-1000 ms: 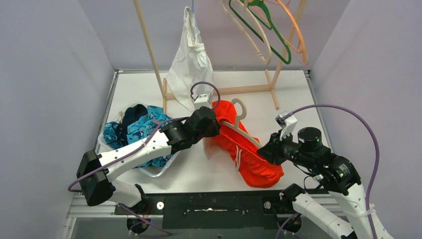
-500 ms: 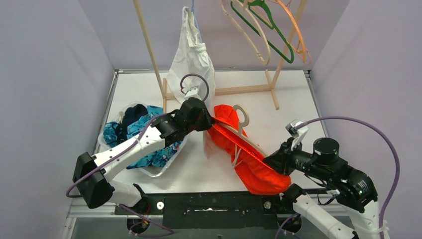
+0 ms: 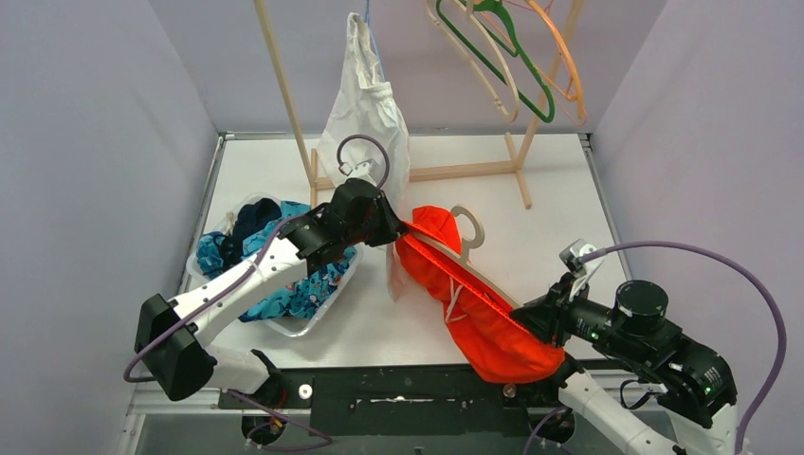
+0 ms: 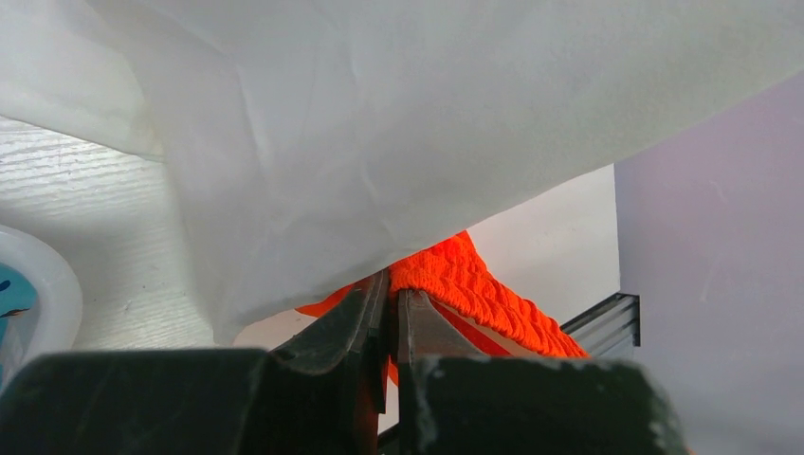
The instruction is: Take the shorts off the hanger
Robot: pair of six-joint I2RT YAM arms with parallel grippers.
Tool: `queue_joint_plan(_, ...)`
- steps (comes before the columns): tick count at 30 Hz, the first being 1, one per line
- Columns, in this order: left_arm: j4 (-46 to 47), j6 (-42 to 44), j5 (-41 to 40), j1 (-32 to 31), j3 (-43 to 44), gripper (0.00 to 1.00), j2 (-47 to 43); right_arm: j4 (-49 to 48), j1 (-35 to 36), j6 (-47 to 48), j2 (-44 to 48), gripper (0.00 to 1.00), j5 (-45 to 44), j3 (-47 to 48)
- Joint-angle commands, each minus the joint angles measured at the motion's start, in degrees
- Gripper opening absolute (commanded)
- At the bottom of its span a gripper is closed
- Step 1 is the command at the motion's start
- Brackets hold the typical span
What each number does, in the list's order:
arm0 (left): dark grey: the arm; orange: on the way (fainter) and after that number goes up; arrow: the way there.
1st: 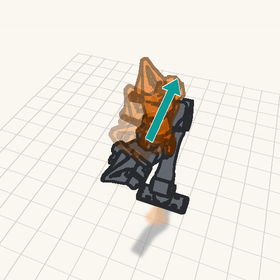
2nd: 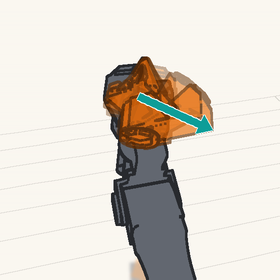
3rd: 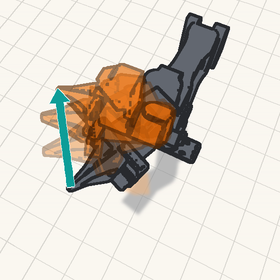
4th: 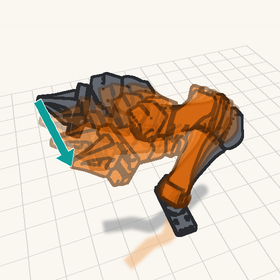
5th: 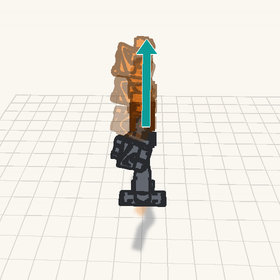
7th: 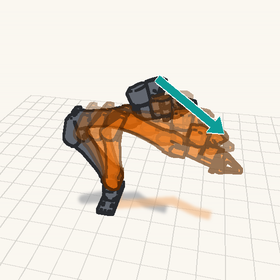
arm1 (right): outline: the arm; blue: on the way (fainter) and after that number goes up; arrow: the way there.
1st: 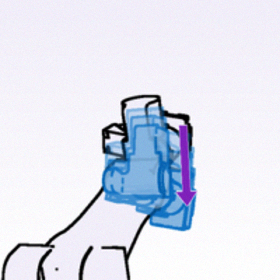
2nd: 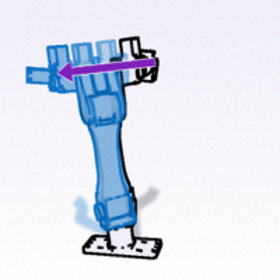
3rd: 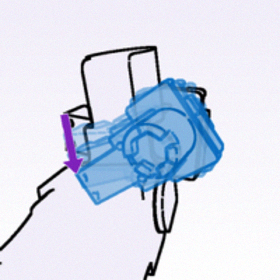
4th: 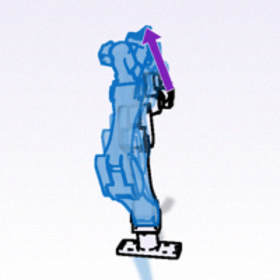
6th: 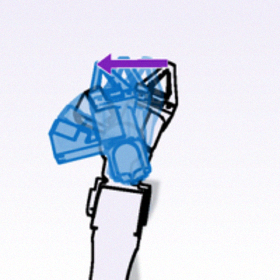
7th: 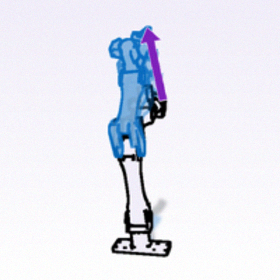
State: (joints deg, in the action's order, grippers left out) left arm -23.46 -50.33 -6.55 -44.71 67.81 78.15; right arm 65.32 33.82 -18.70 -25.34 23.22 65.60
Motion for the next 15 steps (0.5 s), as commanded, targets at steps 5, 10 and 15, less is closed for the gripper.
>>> queue_joint_plan(5, -4.1, 3.0, -7.7, 4.0, -0.3, 0.0, 5.0, -8.2, 1.0, 5.9, 1.5, 0.0, 1.2, -0.1)
queue_joint_plan(10, -0.8, 2.7, -4.5, 13.4, -6.1, 0.0, 0.9, -9.1, 2.3, 5.5, 4.4, 0.0, 4.5, 3.8)
queue_joint_plan(15, -2.5, 5.7, -1.1, 14.6, -2.8, 0.0, 3.5, -8.4, 2.3, 7.1, 5.2, 0.0, 5.2, 3.1)
